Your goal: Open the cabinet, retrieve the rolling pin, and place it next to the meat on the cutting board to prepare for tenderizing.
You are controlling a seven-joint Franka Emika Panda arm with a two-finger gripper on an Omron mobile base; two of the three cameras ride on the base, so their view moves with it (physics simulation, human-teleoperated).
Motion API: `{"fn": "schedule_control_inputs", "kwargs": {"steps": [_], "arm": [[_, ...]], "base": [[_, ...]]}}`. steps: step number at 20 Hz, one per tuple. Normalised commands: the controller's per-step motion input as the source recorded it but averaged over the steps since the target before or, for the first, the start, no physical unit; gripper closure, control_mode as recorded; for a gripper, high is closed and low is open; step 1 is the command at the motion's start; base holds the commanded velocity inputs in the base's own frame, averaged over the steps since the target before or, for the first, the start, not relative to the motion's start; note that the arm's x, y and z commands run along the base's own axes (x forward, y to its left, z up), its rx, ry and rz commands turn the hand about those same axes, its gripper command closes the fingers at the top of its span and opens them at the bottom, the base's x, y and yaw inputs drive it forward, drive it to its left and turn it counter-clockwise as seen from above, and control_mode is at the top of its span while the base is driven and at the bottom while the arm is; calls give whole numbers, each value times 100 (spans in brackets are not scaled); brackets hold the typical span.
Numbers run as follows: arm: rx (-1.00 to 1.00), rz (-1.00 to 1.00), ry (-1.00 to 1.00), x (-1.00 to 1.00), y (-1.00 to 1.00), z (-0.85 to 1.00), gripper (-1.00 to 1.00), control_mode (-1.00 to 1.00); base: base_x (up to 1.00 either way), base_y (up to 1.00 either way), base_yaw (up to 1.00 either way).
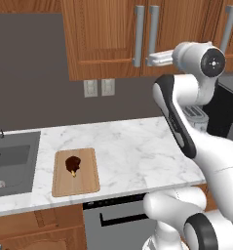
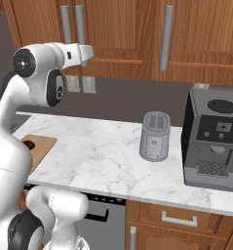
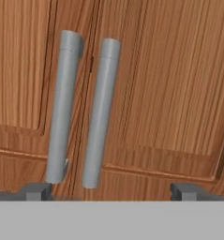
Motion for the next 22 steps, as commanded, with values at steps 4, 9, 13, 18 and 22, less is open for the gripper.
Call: {"fn": "schedule_control_inputs", "kwargs": {"steps": [4, 9, 13, 18, 22], "arm": [[-11, 0, -10, 20, 0, 12, -100, -100], [-1, 0, -2, 5, 0, 1, -100, -100], [0, 0, 0, 20, 0, 0, -100, -100], [1, -1, 0, 47, 0, 0, -100, -100], [7, -4, 0, 44, 0, 0, -100, -100]], "base": [[0, 0, 0], [0, 0, 0], [0, 0, 0], [0, 0, 0], [0, 0, 0]]}}
